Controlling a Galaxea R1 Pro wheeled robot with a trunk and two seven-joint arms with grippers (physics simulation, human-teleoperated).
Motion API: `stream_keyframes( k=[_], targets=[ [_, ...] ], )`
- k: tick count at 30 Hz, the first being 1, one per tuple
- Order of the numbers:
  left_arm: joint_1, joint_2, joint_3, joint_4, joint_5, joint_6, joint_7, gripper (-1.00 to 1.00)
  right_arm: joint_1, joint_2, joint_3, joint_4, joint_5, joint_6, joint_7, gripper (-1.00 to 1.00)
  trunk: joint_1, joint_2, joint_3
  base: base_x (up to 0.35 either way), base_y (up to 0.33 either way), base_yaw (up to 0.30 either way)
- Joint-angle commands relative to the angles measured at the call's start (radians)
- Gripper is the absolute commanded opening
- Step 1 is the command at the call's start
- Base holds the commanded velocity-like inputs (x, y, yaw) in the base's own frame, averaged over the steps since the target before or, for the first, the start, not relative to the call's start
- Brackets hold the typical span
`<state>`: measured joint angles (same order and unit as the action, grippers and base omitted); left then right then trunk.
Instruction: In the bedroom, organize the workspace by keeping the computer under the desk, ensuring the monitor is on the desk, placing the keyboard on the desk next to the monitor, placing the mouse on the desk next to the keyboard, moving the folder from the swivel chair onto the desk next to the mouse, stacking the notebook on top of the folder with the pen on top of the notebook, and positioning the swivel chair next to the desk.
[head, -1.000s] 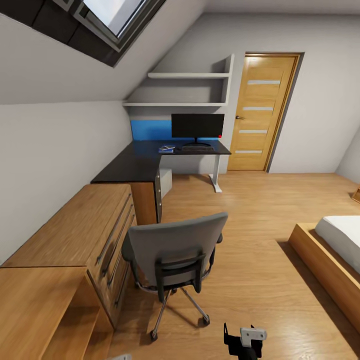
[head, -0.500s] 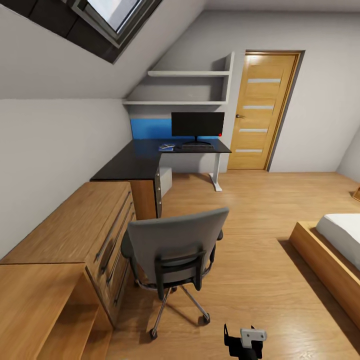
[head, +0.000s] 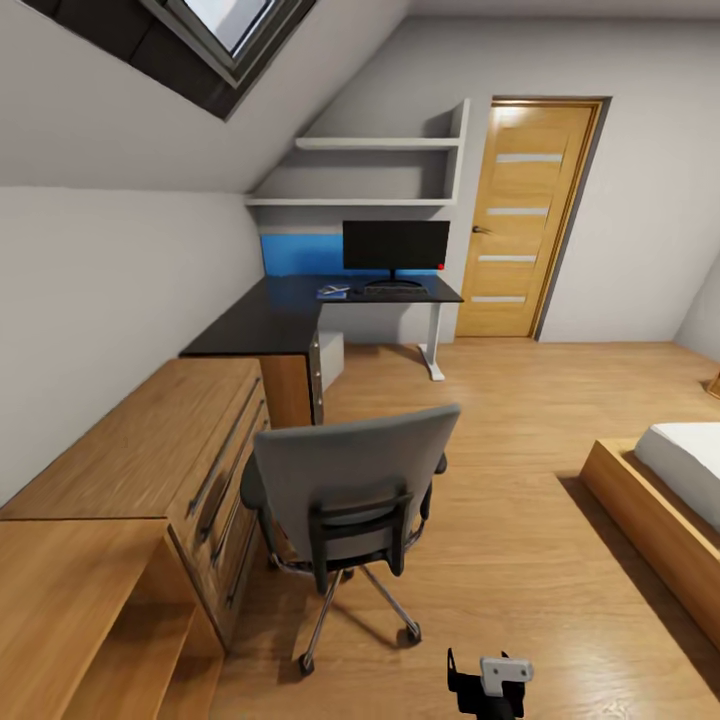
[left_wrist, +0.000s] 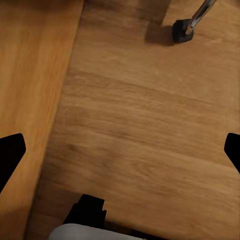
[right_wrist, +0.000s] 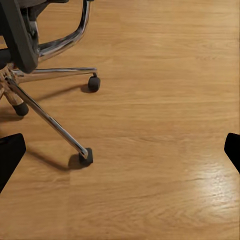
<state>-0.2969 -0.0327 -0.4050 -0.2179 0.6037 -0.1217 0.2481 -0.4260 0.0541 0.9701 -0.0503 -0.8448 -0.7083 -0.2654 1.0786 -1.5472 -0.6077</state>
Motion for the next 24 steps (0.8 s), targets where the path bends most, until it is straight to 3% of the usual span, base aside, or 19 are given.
stream_keyframes(
  k=[1, 7, 24],
  targets=[
    [-0.001, 0.0, -0.01, 0.0, 0.008, -0.004, 0.005, 1.0, 0.0, 0.001, 0.009, 0.0, 0.0, 0.0, -0.009, 1.0, 0.004, -0.008, -0.004, 0.0, 0.0, 0.202],
    [-0.001, 0.0, -0.011, 0.0, 0.007, -0.004, 0.005, 1.0, 0.0, 0.001, 0.009, 0.0, 0.0, 0.0, -0.009, 1.0, 0.027, -0.05, -0.023, 0.0, 0.0, 0.146],
    [-0.001, -0.001, -0.011, 0.0, 0.007, -0.004, 0.005, 1.0, 0.0, -0.002, 0.008, 0.0, 0.001, -0.007, -0.011, 1.0, 0.092, -0.169, -0.076, 0.0, 0.0, 0.005]
  ],
)
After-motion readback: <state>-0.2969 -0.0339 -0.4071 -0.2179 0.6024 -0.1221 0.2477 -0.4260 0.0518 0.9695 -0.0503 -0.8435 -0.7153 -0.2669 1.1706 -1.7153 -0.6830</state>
